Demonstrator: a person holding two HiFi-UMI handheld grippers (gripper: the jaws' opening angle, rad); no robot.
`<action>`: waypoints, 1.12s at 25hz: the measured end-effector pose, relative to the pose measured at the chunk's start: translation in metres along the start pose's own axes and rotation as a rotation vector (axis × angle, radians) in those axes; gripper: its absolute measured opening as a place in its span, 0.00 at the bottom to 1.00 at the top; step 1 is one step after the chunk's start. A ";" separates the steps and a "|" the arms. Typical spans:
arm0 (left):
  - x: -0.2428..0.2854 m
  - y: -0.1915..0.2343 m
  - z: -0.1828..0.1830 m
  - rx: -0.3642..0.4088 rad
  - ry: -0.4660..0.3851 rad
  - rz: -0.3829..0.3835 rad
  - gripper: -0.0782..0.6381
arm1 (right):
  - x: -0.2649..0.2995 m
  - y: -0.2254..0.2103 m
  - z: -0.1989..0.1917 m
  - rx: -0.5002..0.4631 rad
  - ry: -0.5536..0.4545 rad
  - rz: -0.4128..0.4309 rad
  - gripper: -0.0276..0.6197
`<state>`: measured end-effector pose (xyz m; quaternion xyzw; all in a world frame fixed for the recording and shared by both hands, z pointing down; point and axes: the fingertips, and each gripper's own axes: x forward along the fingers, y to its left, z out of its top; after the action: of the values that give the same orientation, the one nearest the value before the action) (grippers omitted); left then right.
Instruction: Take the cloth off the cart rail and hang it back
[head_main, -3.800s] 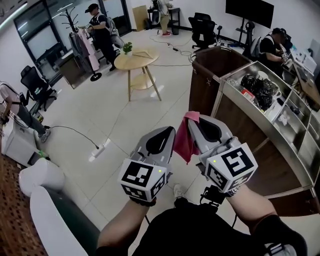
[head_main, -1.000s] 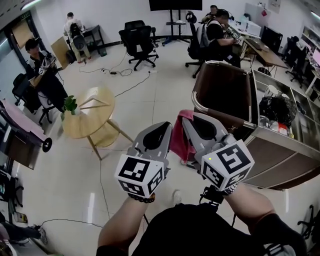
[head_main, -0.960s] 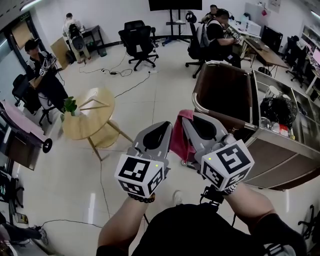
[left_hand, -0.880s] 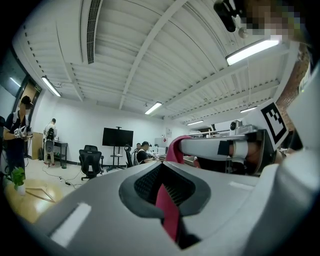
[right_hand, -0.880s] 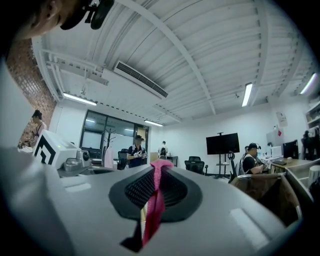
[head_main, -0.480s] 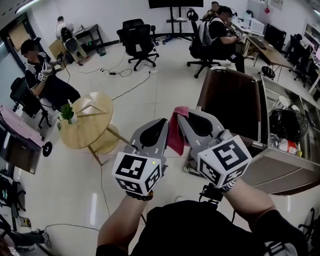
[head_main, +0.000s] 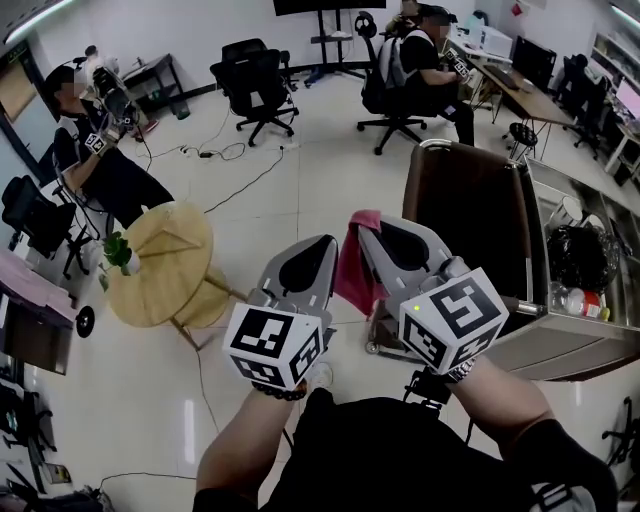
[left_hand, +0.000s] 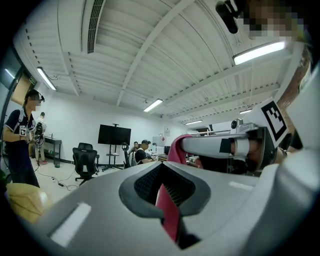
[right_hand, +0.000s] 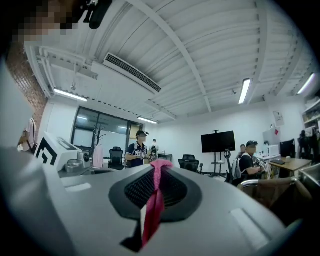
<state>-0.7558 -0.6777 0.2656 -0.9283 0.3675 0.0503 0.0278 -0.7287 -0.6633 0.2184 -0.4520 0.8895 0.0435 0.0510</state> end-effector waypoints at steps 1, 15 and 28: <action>0.002 0.010 0.000 -0.004 -0.002 -0.013 0.11 | 0.010 -0.001 -0.002 -0.001 0.002 -0.014 0.05; 0.072 0.078 0.030 -0.064 -0.010 -0.244 0.11 | 0.080 -0.070 0.031 -0.008 0.028 -0.293 0.05; 0.108 0.109 0.007 -0.122 -0.029 -0.463 0.11 | 0.097 -0.117 0.012 -0.064 0.065 -0.570 0.05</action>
<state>-0.7529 -0.8297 0.2449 -0.9869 0.1407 0.0779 -0.0121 -0.6906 -0.8080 0.1902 -0.6862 0.7261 0.0407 0.0182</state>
